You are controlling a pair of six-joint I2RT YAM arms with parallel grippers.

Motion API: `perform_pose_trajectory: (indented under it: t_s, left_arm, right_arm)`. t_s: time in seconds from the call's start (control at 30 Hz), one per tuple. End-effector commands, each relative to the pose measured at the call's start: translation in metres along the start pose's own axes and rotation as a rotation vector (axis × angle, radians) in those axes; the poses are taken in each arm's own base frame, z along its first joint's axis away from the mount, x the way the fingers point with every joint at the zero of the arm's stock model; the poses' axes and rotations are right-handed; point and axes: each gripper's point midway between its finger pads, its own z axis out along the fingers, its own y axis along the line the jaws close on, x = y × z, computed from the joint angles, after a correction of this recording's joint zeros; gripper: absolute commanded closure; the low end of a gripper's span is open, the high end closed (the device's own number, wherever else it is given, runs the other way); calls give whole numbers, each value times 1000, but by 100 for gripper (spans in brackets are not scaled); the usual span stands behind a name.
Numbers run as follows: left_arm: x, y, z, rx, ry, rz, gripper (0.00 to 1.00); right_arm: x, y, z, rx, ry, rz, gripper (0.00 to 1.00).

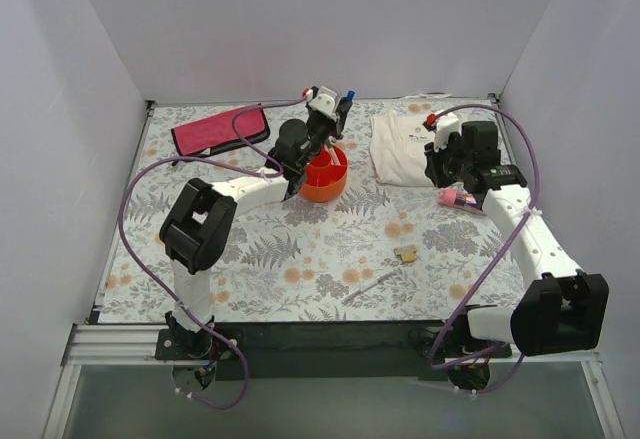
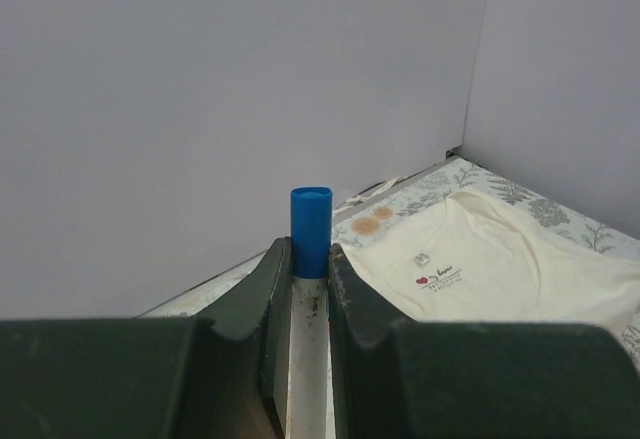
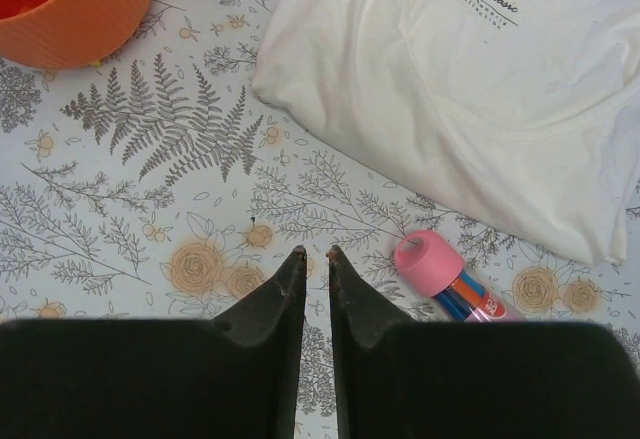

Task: Sort the stationery into containers
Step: Place the pen in the storage box.

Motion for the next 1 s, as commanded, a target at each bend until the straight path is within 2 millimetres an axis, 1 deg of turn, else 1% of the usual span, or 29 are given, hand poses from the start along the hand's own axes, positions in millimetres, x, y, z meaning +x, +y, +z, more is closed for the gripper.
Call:
perform_pose_trajectory:
  t_s: [0.0, 0.07, 0.17, 0.2, 0.23, 0.3, 0.33, 0.43, 0.53, 0.57, 0.67, 0.7, 0.77, 0.8, 0.97]
  left_arm:
    - [-41, 0, -10, 21, -139, -12, 100]
    - [-32, 3, -13, 17, -128, -29, 100]
    - [-25, 4, -14, 17, -130, -35, 100]
    - [-25, 5, -13, 16, -140, -36, 100]
    - [-19, 5, -13, 16, -133, -40, 100]
    - [-15, 6, -12, 13, -131, -54, 100]
    - [-8, 6, -12, 13, -120, -58, 100]
    - [2, 4, -15, 14, -103, -75, 100]
    - [19, 5, -17, 13, -77, -80, 100]
    - [26, 5, -17, 12, -69, -80, 100]
    - [36, 6, -15, 11, -62, -88, 100]
    - [42, 5, -14, 16, -52, -91, 100]
    - [47, 8, -12, 11, -48, -93, 100]
    - [53, 8, -11, 10, -38, -93, 100]
    - [59, 12, -14, -10, -29, -93, 99]
  right_arm:
    - [-27, -14, -4, 42, -46, -28, 80]
    - [-29, -15, -1, 40, -41, -30, 80]
    - [-27, -16, 3, 34, -25, -29, 79]
    - [-29, -16, 3, 35, -24, -28, 79]
    - [-27, -16, 5, 31, -15, -27, 79]
    - [-28, -16, 6, 28, -14, -29, 79]
    - [-26, -17, 8, 26, -7, -28, 79]
    - [-27, -17, 11, 21, -4, -27, 79]
    - [-27, -18, 14, 18, 2, -27, 79]
    - [-26, -18, 15, 16, 4, -28, 79]
    - [-28, -18, 18, 10, 4, -27, 79]
    - [-28, -18, 19, 7, 6, -25, 79]
    - [-26, -17, 21, 2, 12, -21, 79]
    - [-24, -17, 23, -3, 19, -21, 79]
    - [-26, -16, 28, -15, 18, -18, 79]
